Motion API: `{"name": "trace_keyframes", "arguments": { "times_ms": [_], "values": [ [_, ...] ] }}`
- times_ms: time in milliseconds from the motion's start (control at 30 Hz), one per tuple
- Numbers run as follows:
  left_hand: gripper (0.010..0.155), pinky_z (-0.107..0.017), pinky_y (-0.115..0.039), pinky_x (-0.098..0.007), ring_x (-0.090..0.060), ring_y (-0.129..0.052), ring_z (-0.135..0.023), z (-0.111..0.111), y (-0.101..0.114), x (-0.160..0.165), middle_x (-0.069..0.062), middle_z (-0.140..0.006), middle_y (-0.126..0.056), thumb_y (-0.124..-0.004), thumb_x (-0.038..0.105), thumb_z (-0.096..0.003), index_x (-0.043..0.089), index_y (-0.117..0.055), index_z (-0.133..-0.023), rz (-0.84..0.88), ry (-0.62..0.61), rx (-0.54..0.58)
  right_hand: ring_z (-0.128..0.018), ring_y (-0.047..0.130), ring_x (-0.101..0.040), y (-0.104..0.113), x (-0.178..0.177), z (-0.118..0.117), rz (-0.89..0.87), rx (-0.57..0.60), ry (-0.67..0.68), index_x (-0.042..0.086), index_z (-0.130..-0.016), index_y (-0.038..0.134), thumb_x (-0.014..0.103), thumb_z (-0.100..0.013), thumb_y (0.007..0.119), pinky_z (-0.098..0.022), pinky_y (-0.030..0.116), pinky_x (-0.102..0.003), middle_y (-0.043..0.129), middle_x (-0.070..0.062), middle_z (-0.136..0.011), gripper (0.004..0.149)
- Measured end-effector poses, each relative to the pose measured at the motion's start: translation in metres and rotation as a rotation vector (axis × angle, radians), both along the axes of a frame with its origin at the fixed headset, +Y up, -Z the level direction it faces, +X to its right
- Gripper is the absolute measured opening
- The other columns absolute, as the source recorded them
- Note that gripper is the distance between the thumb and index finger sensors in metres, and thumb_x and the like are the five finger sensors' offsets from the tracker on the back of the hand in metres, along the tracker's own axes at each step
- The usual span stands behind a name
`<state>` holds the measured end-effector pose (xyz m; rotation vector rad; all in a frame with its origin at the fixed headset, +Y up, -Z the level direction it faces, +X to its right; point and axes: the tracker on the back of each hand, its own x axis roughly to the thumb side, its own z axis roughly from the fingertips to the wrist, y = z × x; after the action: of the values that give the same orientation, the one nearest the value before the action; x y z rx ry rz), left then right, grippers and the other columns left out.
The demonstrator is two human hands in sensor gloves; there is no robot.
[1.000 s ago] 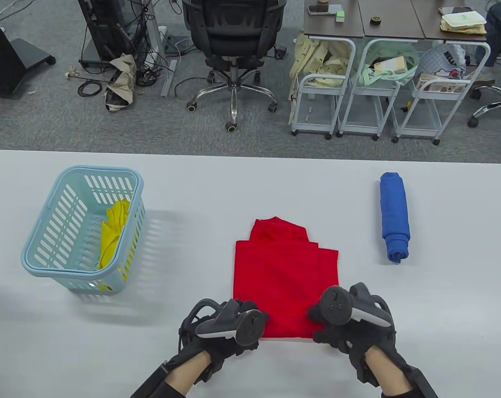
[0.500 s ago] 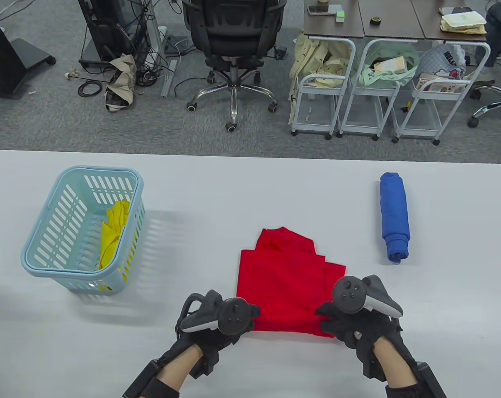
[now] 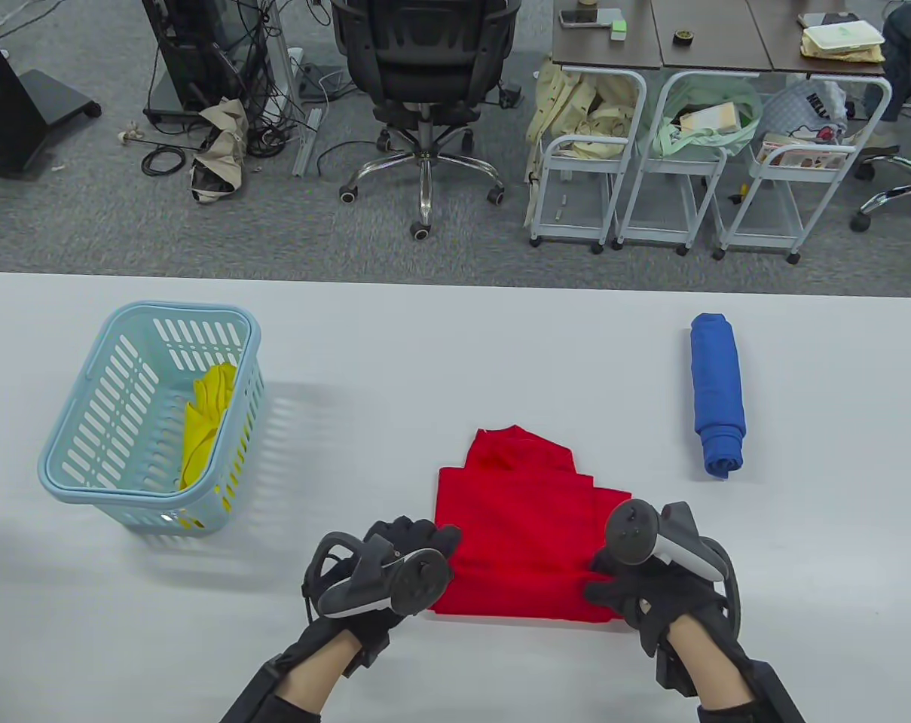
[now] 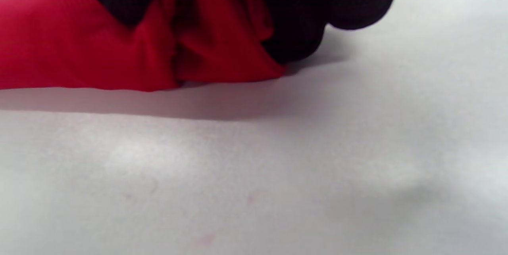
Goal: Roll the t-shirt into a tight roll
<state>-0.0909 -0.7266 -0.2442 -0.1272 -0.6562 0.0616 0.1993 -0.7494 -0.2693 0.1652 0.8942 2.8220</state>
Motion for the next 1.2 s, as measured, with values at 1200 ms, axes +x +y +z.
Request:
{"name": "trace_keyframes", "arguments": {
  "times_ms": [1200],
  "values": [
    [0.049, -0.060, -0.081, -0.047, -0.019, -0.101, -0.062, -0.025, -0.017, -0.026, 0.002, -0.075, -0.099, -0.067, 0.047, -0.0571, 0.025, -0.077, -0.099, -0.021, 0.159, -0.069, -0.075, 0.084, -0.030, -0.001, -0.025, 0.009, -0.243, 0.012, 0.235, 0.016, -0.107, 0.047, 0.037, -0.059, 0.059, -0.057, 0.071, -0.046, 0.069, -0.011, -0.098, 0.054]
  ]
}}
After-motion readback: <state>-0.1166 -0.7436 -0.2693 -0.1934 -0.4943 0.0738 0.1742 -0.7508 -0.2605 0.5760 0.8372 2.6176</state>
